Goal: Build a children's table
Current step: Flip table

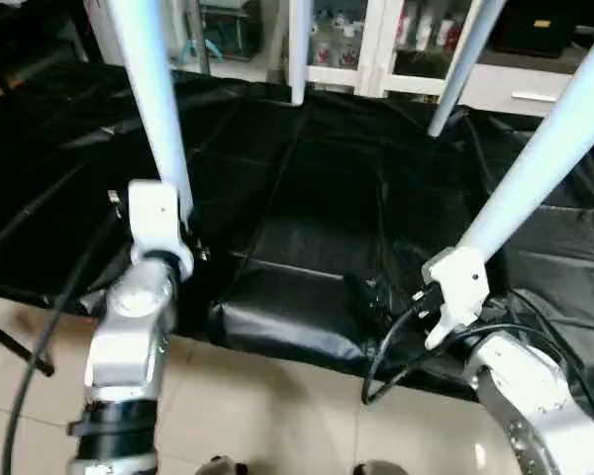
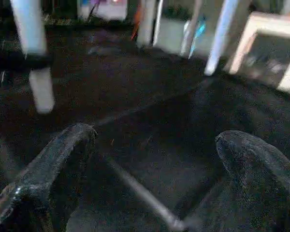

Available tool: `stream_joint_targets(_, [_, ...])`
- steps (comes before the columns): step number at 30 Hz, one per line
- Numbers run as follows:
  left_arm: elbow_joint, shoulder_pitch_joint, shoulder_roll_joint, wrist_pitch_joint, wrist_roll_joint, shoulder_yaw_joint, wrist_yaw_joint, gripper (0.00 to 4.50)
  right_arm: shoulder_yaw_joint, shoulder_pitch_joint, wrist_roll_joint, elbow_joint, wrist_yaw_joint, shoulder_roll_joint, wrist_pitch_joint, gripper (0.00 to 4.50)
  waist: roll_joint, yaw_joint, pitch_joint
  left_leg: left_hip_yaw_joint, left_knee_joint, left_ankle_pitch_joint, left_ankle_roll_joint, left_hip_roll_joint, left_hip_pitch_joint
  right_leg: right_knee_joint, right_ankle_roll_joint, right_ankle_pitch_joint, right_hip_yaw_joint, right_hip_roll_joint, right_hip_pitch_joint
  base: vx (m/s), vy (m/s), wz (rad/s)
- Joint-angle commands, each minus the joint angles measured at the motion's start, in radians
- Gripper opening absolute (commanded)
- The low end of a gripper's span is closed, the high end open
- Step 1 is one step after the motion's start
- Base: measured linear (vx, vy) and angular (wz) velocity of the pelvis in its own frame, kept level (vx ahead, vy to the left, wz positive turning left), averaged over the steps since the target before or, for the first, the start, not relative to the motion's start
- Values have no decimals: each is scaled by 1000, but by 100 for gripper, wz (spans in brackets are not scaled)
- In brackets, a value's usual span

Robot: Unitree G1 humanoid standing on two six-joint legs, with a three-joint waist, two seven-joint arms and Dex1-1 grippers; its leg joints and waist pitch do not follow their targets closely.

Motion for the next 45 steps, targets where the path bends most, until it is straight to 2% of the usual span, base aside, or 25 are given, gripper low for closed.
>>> stream_joint_targets(1, [-12,-7,5,-42,24,3,34,147,-28,19,0,-29,-14,6,-28,450,1,-2,-67,-14,-104,-354,-18,28,35,-83,-138,-274,5,2,24,0,0,0])
stream_joint_targets(2, [17,2,1,-56,29,-3,47,147,-38,61,13,-50,-7,16,-58,450,-3,-5,-68,-14,-104,-365,-21,28,35,-83,-134,-265,6,4,23,0,0,0])
stream_joint_targets(3, [24,4,-2,-57,28,-2,50,147,-38,76,18,-55,1,16,-65,450,-3,-3,-69,-16,-106,-372,-23,29,34,-83,-130,-262,6,2,26,0,0,0])
stream_joint_targets(5, [34,6,-3,-65,33,-9,56,147,-45,111,14,-56,4,5,-52,450,-7,-7,-67,-18,-109,-394,-26,29,34,-84,-127,-268,4,3,27,0,0,0])
stream_joint_targets(8, [47,-3,-2,-71,41,-16,63,147,-61,141,18,-44,3,-11,-30,450,-2,-11,-65,-21,-114,-442,-34,30,40,-91,-121,-306,3,3,25,0,0,0])
stream_joint_targets(10, [72,-12,-1,-86,45,-20,65,147,-62,161,18,-31,13,-24,-35,450,-2,-16,-64,-23,-115,-464,-39,28,41,-96,-117,-323,2,3,25,0,0,0])
stream_joint_targets(13, [91,-25,9,-106,52,-37,58,147,-72,187,10,-20,14,-21,-77,450,-1,-19,-62,-23,-114,-497,-42,27,44,-104,-110,-361,2,2,19,0,0,0])
stream_joint_targets(17, [74,-24,17,-98,39,-43,35,147,-90,204,8,-33,1,-8,-118,450,0,-28,-62,-27,-116,-512,-44,28,41,-105,-111,-374,1,0,20,0,0,0])
stream_joint_targets(18, [74,-24,17,-98,39,-43,35,203,-90,204,8,-33,1,-8,-118,450,0,-29,-62,-28,-116,-513,-44,28,41,-105,-112,-374,1,0,20,0,0,0])
stream_joint_targets(19, [65,-21,23,-90,34,-43,27,217,-96,211,12,-39,-2,-6,-126,450,5,-29,-63,-29,-118,-511,-44,28,40,-103,-114,-366,0,0,22,0,0,0])
stream_joint_targets(20, [43,-14,32,-79,29,-41,20,217,-110,221,24,-48,-6,3,-144,450,10,-29,-62,-29,-118,-521,-46,29,43,-106,-115,-358,1,0,19,0,0,0])
stream_joint_targets(21, [26,-9,39,-69,28,-40,16,223,-121,229,32,-54,-9,9,-157,450,7,-30,-64,-30,-118,-520,-43,29,41,-102,-123,-347,0,0,22,0,0,0])
stream_joint_targets(22, [16,-6,44,-65,31,-39,17,237,-127,233,39,-57,-8,13,-164,450,14,-28,-63,-31,-120,-516,-42,28,40,-100,-126,-340,0,0,23,0,0,0])
stream_joint_targets(24, [-13,3,57,-50,30,-34,13,259,-151,241,46,-59,-24,29,-187,450,11,-28,-63,-28,-119,-513,-37,29,41,-101,-132,-329,1,-1,22,0,0,0])
stream_joint_targets(25, [-20,7,61,-47,28,-30,10,260,-165,244,38,-55,-40,38,-202,450,18,-27,-64,-30,-120,-502,-34,28,38,-98,-135,-322,1,-2,25,0,0,0])
stream_joint_targets(28, [-21,11,66,-47,28,-25,8,288,-182,248,30,-42,-61,52,-226,450,15,-28,-66,-26,-117,-485,-28,27,38,-98,-138,-309,2,-1,25,0,0,0])
stream_joint_targets(29, [-20,11,67,-45,23,-24,6,304,-182,256,29,-35,-63,53,-224,450,19,-27,-67,-27,-118,-467,-25,26,35,-96,-139,-291,2,-1,29,0,0,0])
stream_joint_targets(31, [-19,11,67,-45,20,-23,6,303,-182,258,32,-33,-64,55,-221,450,20,-27,-67,-25,-118,-460,-20,26,37,-97,-140,-282,2,0,28,0,0,0])
stream_joint_targets(32, [-22,12,67,-40,13,-22,4,325,-181,258,36,-31,-62,57,-219,450,29,-25,-68,-25,-118,-458,-19,25,37,-96,-142,-278,2,0,29,0,0,0])
stream_joint_targets(34, [-25,14,69,-36,12,-24,3,342,-177,249,36,-21,-55,54,-217,450,24,-27,-69,-25,-118,-449,-17,25,35,-95,-144,-266,1,1,31,0,0,0])
stream_joint_targets(36, [-38,22,74,-26,13,-28,-3,349,-171,200,32,20,-40,42,-212,450,30,-28,-69,-26,-118,-452,-15,24,36,-94,-146,-268,-1,0,32,0,0,0])
stream_joint_targets(37, [-38,22,74,-26,13,-28,-3,349,-171,200,32,20,-40,42,-212,450,29,-31,-69,-25,-119,-450,-14,23,32,-95,-145,-280,-1,0,34,0,0,0])
stream_joint_targets(38, [-38,22,74,-26,13,-28,-3,349,-171,200,32,20,-40,42,-212,450,31,-30,-69,-24,-117,-456,-16,24,37,-98,-142,-291,0,1,29,0,0,0])
stream_joint_targets(43, [-38,22,74,-26,13,-28,-3,349,-171,200,32,20,-40,42,-212,450,32,-30,-70,-24,-119,-452,-20,25,36,-97,-140,-284,-1,1,32,0,0,0])
stream_joint_targets(45, [-38,22,74,-26,13,-28,-3,377,-171,200,32,20,-40,42,-212,450,33,-30,-71,-25,-119,-452,-21,25,37,-97,-140,-280,-1,2,31,0,0,0])
